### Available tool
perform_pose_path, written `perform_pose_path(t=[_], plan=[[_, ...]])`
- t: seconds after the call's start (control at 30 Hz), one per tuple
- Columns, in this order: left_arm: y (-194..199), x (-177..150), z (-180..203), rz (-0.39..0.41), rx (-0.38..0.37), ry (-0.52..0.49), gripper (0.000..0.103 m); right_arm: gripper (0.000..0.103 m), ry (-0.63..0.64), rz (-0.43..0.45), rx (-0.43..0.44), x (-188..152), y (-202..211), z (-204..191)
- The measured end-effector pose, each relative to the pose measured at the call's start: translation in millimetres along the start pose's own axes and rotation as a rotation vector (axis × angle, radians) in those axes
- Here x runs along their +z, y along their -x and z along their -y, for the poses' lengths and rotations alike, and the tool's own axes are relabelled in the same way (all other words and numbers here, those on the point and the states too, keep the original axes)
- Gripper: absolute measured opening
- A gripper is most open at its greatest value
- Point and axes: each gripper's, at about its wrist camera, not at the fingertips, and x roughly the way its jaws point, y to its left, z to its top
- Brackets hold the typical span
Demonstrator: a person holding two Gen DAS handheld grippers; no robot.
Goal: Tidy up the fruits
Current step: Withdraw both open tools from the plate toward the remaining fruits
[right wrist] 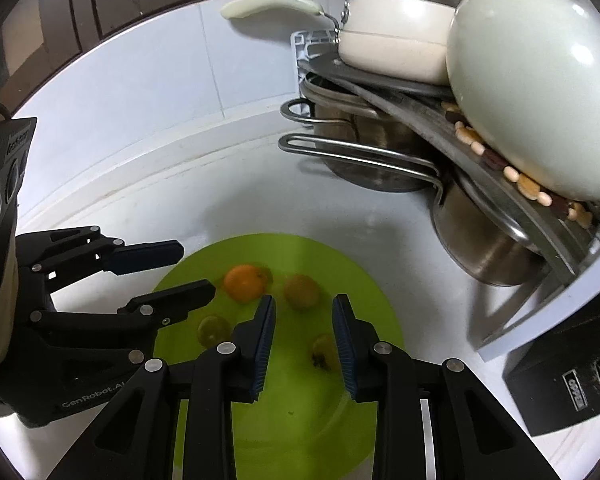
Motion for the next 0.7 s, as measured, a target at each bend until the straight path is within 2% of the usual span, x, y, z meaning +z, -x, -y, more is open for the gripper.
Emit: perform_pose_path(t=[0.23, 0.4, 0.7], plan=[[36.5, -2.4, 6.6, 0.066, 0.01, 0.023, 0.05, 0.031, -0.008, 0.067, -0.002, -5.1, 35.2, -5.3], [67.5, -8.7, 13.7, 0.114, 0.042, 0.035, 0.061, 0.039, -0.015, 0.122, -0.009, -11.7, 64.4, -12.7], [123.2, -32.8, 25.1, 0.194, 0.068, 0.072, 0.075, 0.055, -0.024, 0.206, -0.045, -32.0, 114.1, -22.4]])
